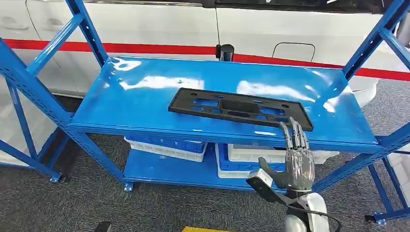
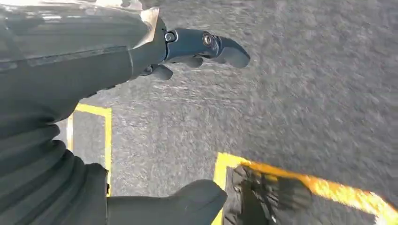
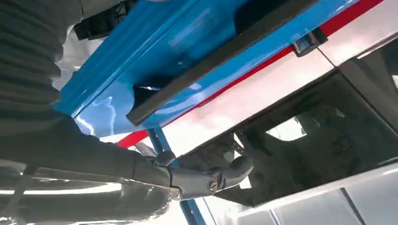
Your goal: Take the parts from the cabinet and place them on the table.
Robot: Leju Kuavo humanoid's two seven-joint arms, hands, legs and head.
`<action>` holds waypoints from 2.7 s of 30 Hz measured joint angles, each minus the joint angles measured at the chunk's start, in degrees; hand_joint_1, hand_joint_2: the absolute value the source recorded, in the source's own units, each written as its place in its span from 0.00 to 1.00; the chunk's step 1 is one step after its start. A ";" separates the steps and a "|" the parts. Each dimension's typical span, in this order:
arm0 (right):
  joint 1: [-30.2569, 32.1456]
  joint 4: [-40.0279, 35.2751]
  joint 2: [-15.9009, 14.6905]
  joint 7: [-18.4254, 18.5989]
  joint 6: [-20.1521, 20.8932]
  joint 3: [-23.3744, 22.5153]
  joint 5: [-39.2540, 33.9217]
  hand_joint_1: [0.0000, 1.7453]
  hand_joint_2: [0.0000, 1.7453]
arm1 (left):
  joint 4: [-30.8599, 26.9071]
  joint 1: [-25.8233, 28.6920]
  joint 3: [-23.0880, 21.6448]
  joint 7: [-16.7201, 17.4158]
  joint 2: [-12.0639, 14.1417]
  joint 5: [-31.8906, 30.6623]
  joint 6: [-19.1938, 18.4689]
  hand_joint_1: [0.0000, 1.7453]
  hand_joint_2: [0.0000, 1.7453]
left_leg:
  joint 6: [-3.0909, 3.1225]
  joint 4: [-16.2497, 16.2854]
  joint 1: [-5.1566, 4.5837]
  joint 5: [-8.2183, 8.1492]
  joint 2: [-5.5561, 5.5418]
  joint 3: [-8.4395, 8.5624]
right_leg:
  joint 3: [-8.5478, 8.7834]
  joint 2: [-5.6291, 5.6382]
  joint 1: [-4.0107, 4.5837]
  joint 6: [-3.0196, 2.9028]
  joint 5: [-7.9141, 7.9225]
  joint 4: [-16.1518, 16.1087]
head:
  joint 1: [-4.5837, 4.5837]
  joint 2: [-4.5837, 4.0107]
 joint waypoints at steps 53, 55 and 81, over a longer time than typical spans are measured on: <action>-24.69 32.14 13.80 15.41 6.38 -2.25 19.90 0.00 1.00 | 0.39 -6.10 -5.18 -1.54 -7.02 -6.05 -8.81 0.00 1.00 | 0.02 0.02 -0.05 0.10 0.07 -0.14 | 0.22 0.04 0.14 0.13 0.10 0.05 | 0.00 0.00; -26.37 34.46 14.32 16.18 6.41 -1.48 21.43 0.00 1.00 | 0.39 -6.10 -5.18 -1.49 -7.08 -6.07 -8.76 0.00 1.00 | 0.02 0.02 -0.05 0.10 0.05 -0.14 | 0.22 0.04 0.14 0.13 0.10 0.05 | 0.00 0.00; -36.61 51.87 17.66 19.04 8.66 2.58 23.80 1.00 1.00 | 0.42 -6.29 -5.09 -0.82 -7.87 -7.49 -8.76 0.00 1.00 | 0.03 0.03 -0.05 0.11 0.05 -0.12 | 0.23 0.04 0.14 0.13 0.10 0.05 | 0.00 0.00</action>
